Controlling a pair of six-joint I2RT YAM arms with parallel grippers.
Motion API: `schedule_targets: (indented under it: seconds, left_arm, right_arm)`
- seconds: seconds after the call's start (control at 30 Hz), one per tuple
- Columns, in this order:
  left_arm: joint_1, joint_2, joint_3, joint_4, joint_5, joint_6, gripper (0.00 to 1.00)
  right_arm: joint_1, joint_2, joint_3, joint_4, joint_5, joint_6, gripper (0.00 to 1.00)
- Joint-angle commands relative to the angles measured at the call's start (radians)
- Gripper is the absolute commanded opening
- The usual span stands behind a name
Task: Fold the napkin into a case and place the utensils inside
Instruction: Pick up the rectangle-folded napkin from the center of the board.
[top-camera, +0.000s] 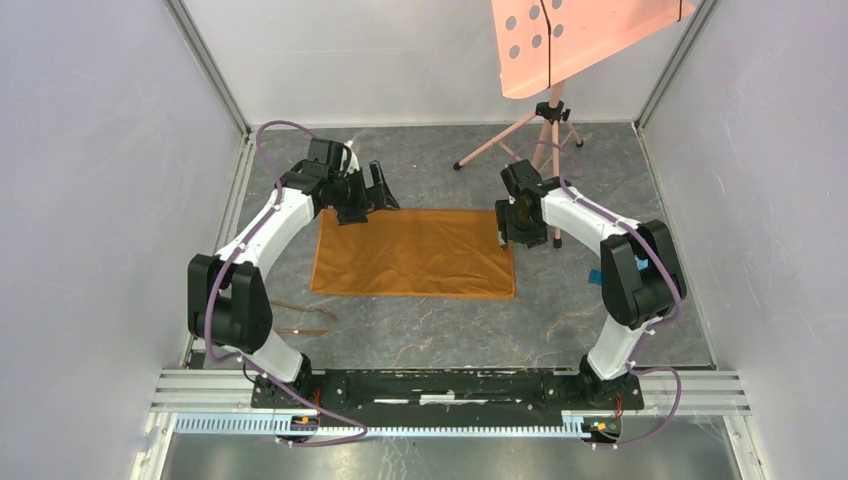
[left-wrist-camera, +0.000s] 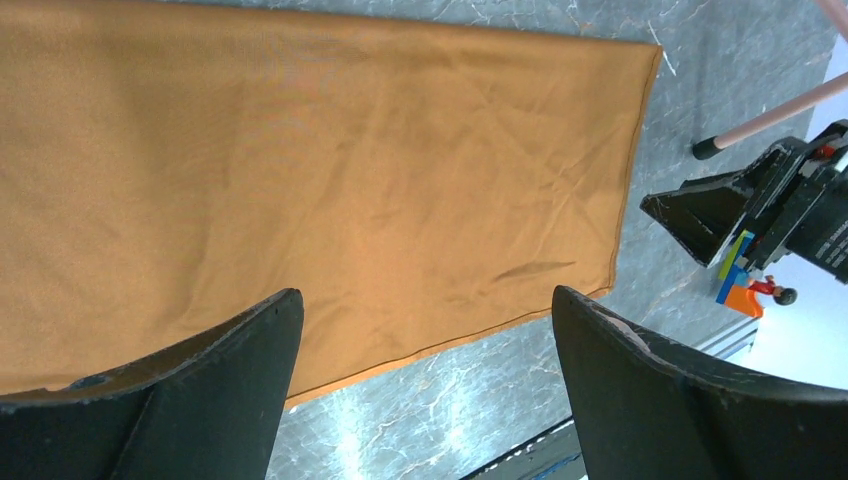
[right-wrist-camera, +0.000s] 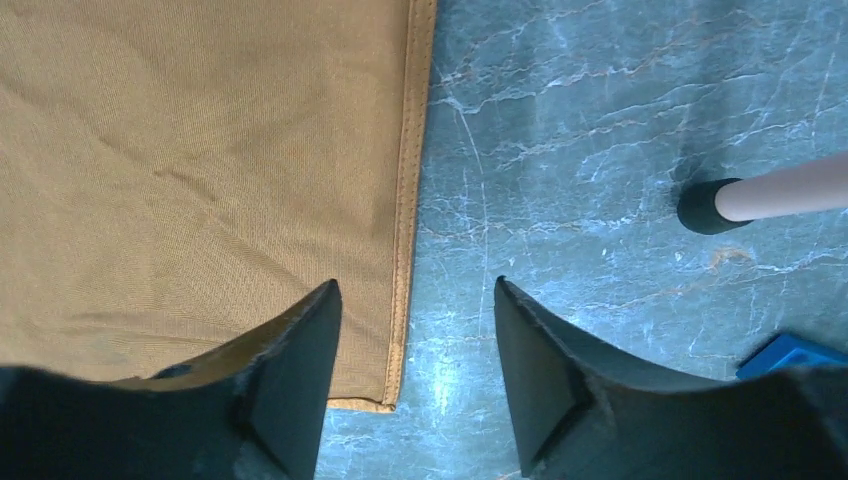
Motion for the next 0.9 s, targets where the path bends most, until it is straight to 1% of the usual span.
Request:
schedule_targets:
  seconds: [0.0,0.07,0.27,0.47,0.53,0.8,0.87]
  left_arm:
    - [-0.001,-0.094,-0.032,0.022,0.034,0.088,1.00]
    - [0.000,-0.109,-0.040,0.024,0.052,0.090,1.00]
    - [-0.001,-0.139,-0.046,0.041,0.106,0.087,1.00]
    - [0.000,-0.161,-0.049,0.048,0.127,0.084,1.00]
    - [0.000,-0.166,-0.050,0.049,0.126,0.084,1.00]
    - [0.000,-0.172,-0.054,0.054,0.140,0.083,1.00]
    - [0.000,-0.172,-0.053,0.055,0.139,0.083,1.00]
  right_arm:
    - [0.019,0.039,0.070,-0.059,0.025,0.046,0.60]
    - [0.028,0.050,0.073,-0.054,0.032,0.054,0.56]
    - [0.051,0.106,0.107,-0.069,0.051,0.065,0.56]
    - [0.058,0.142,0.129,-0.084,0.071,0.063,0.49]
    - [0.060,0.153,0.135,-0.091,0.073,0.061,0.49]
    - [0.064,0.169,0.058,-0.036,0.041,0.058,0.49]
    - [0.064,0.180,0.042,-0.015,0.021,0.055,0.48]
